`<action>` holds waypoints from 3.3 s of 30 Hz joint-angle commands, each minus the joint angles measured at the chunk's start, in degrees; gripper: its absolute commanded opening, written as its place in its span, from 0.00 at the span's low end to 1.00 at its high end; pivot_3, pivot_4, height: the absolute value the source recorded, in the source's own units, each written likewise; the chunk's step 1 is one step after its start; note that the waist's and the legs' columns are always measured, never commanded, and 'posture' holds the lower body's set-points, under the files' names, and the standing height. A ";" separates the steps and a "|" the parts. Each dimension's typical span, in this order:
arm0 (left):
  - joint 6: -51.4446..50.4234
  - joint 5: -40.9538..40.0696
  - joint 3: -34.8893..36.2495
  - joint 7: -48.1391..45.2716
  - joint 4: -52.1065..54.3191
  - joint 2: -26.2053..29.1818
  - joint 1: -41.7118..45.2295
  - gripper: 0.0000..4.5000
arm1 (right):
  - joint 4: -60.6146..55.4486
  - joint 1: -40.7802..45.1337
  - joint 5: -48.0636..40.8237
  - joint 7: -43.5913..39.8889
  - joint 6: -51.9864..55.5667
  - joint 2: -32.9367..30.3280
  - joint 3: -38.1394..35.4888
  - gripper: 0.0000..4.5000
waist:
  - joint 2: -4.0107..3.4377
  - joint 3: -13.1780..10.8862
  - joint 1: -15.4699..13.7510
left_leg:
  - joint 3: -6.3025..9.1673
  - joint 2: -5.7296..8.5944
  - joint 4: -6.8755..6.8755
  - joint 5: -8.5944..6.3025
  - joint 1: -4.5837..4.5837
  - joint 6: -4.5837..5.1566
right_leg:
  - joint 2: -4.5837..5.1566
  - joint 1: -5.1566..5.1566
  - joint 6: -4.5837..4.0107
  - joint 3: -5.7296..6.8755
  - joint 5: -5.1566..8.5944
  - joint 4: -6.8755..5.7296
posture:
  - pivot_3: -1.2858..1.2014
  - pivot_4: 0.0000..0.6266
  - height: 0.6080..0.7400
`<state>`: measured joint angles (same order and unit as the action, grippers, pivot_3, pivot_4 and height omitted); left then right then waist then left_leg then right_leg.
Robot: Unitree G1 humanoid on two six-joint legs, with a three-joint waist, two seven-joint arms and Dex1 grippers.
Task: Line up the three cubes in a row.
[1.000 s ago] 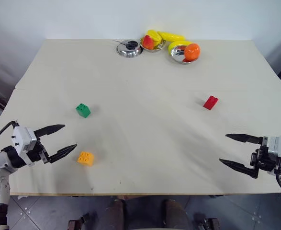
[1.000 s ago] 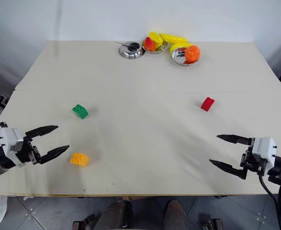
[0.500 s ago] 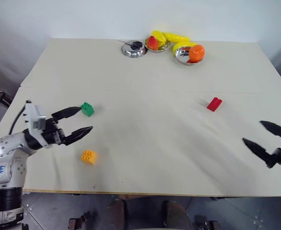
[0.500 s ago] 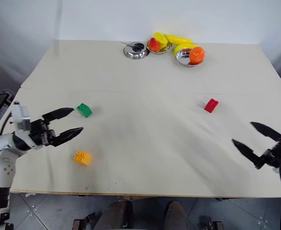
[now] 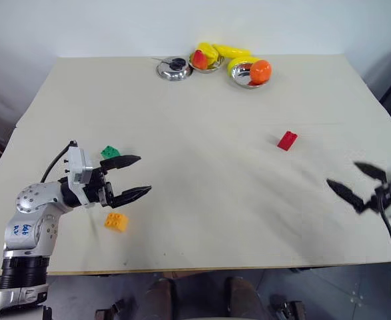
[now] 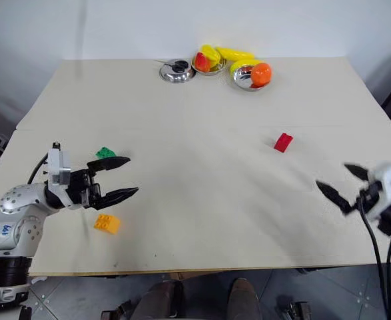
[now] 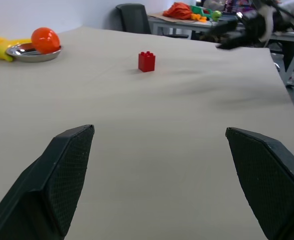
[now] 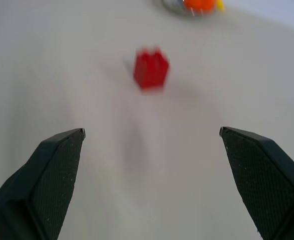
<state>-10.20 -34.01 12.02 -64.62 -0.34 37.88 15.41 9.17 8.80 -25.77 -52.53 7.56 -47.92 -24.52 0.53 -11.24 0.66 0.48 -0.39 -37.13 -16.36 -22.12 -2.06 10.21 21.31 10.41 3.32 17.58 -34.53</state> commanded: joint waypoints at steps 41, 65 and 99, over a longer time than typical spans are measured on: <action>0.32 0.29 1.93 2.67 4.42 -0.48 -2.68 1.00 | 60.18 52.90 22.81 -20.83 -20.18 9.10 20.97 0.32 | -0.02 -0.04 1.14 | -0.09 -0.16 0.03 -0.09 -0.33 0.02 | -0.14 0.20 -0.06 0.09 -0.06 0.21 | 0.52 0.24 1.00; -4.31 -3.17 3.99 -1.14 8.68 2.92 -8.62 1.00 | 42.40 42.04 8.80 -39.97 -24.08 6.54 47.18 0.32 | -0.05 -0.05 1.01 | -0.18 -0.49 -0.16 -0.15 -0.18 -0.16 | -0.41 0.21 -0.16 0.10 -0.11 0.03 | 0.52 0.24 1.00; 10.56 1.11 30.23 12.13 -12.38 -0.92 -28.19 1.00 | -1.85 12.62 -17.84 -32.83 -8.54 -0.54 21.28 0.99 | 0.00 -0.05 0.24 | -0.33 -0.63 -0.17 -0.31 -0.10 -0.20 | -0.47 0.21 -0.25 0.10 -0.14 0.08 | 0.52 0.24 1.00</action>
<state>-2.65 -34.74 40.57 -53.69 -13.03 37.71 -11.05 9.92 22.64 -43.83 -85.90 -0.16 -49.08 -0.72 0.54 -11.28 0.90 0.14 -1.01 -37.31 -16.69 -22.21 -2.26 9.75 21.53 10.15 3.42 17.43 -34.45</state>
